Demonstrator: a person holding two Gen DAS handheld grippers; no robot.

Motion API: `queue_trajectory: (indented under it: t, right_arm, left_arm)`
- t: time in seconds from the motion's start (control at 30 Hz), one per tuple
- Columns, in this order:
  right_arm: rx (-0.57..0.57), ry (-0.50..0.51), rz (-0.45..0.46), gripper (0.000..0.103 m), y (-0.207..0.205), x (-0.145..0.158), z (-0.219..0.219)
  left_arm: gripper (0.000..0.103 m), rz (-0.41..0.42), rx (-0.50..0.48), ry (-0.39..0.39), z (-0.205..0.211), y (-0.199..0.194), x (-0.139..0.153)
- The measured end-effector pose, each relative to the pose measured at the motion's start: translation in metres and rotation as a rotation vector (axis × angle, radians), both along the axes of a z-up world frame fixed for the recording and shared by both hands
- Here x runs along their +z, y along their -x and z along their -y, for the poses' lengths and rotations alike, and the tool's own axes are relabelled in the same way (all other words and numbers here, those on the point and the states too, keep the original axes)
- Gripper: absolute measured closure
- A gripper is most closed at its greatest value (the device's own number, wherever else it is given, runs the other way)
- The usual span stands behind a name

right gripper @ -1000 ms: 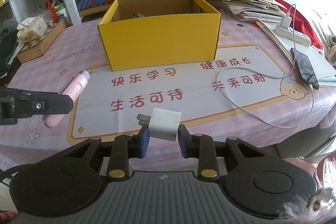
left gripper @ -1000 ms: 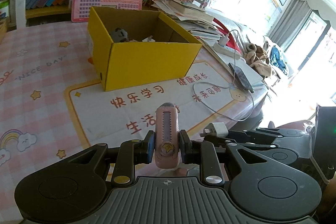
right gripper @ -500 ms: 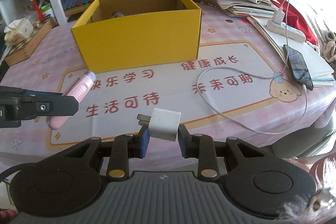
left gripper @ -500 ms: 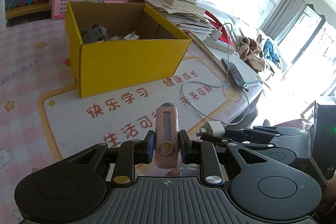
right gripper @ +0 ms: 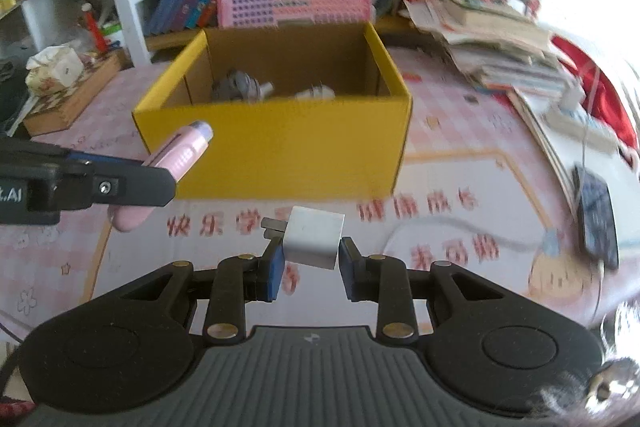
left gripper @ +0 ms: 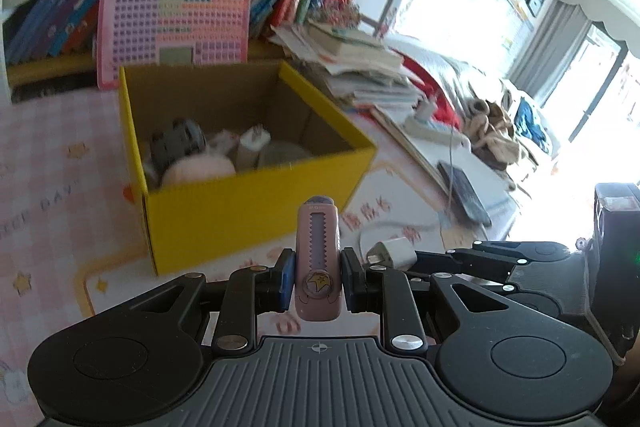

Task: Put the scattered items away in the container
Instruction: 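Carry the charger cube and pink toy toward the yellow box with both tools, then lower the charger cube and pink toy into the yellow box and open both tools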

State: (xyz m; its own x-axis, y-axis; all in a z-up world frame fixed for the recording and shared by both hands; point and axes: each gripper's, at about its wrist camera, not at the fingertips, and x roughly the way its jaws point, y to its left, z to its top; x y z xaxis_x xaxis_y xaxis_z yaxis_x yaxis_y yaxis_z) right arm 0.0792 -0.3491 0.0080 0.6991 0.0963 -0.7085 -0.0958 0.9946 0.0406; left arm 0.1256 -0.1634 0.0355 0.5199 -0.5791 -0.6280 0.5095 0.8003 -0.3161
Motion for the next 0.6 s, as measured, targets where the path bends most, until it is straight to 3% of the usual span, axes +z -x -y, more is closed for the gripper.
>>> queue_trajectory:
  t: [0.37, 0.6]
  right_arm:
    - [0.165, -0.004, 0.156, 0.076, -0.065, 0.049, 0.013]
    - [0.272, 0.046, 0.146, 0.076, -0.116, 0.046, 0.008]
  left_arm:
    - [0.08, 0.124, 0.115, -0.061, 0.017, -0.047, 0.03]
    - [0.08, 0.119, 0.161, -0.149, 0.028, -0.08, 0.024]
